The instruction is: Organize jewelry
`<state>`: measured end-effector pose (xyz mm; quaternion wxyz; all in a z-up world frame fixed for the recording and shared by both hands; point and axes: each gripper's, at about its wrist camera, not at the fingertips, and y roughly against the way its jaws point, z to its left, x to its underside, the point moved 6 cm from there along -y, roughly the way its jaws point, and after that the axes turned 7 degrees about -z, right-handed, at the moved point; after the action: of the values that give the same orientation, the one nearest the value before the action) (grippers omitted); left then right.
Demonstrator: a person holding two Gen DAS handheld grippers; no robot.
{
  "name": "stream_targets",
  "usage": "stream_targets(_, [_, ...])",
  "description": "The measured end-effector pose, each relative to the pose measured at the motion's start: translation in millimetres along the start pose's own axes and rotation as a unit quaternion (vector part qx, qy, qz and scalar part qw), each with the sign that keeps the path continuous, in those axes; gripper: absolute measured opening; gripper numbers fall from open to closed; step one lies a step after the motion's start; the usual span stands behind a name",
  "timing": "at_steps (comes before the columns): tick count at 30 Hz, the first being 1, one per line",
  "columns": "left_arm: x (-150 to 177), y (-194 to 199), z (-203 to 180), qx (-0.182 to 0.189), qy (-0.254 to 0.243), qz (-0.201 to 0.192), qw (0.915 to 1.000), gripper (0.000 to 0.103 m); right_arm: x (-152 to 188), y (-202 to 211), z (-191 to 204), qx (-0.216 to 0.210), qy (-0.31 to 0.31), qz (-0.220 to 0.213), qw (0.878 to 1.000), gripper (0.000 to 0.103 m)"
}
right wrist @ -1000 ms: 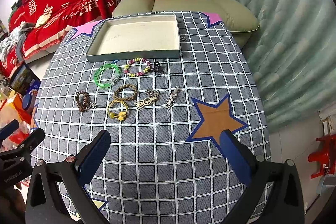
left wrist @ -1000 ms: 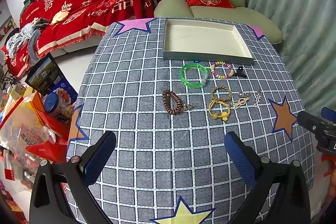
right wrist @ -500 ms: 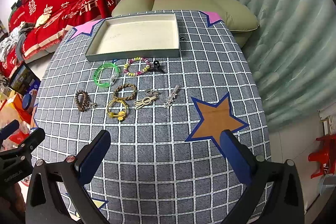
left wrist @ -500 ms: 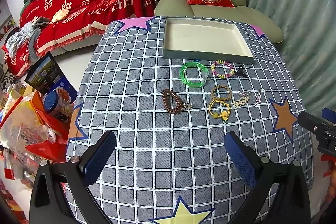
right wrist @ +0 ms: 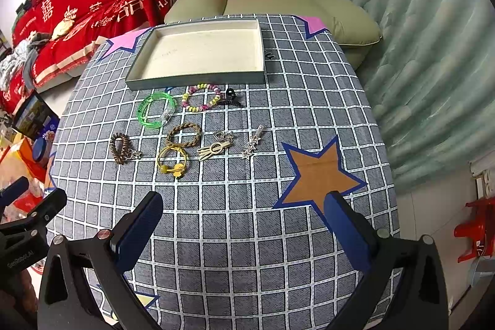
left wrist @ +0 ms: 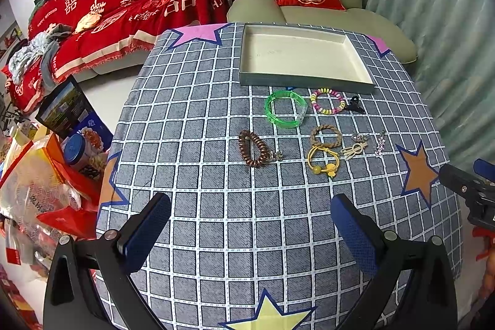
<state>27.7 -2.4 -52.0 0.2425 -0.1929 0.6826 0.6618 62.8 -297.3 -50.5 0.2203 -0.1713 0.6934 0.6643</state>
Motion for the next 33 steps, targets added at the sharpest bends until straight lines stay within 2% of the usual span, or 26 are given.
stream_targets(33, [3.1, -2.3, 1.1, 0.001, -0.001, 0.003, 1.0, 0.103, 1.8, -1.1, -2.5, 0.001, -0.005, 0.003, 1.0, 0.103])
